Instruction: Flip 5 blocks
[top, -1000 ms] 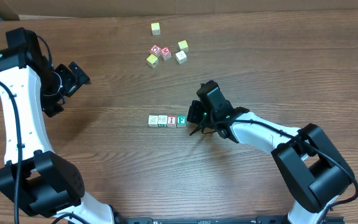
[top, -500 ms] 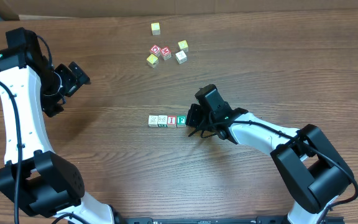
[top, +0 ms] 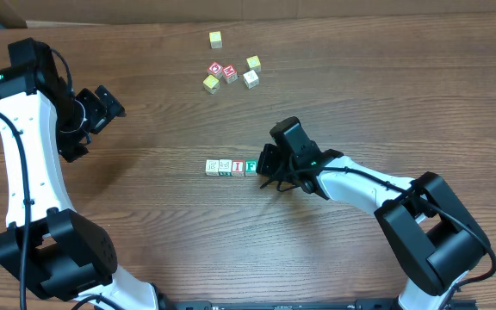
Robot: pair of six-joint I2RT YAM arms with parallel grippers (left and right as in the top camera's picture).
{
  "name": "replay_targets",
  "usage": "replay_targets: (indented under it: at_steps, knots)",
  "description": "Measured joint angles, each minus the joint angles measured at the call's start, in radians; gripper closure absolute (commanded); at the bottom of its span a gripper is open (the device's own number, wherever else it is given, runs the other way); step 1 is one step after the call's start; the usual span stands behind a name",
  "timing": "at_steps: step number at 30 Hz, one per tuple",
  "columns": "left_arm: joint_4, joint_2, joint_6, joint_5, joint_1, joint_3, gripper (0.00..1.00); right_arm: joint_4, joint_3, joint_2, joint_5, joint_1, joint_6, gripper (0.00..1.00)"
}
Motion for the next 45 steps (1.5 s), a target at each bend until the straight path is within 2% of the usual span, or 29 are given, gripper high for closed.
replay_targets:
  at_steps: [28, 45]
  knots:
    - [0.0, 0.0, 0.0, 0.0, 0.0, 0.0, 0.0, 0.052, 0.0, 0.0, 0.042, 0.011, 0.0, 0.96]
    - [0.0, 0.0, 0.0, 0.0, 0.0, 0.0, 0.0, 0.016, 0.0, 0.0, 0.044, 0.017, -0.003, 0.96]
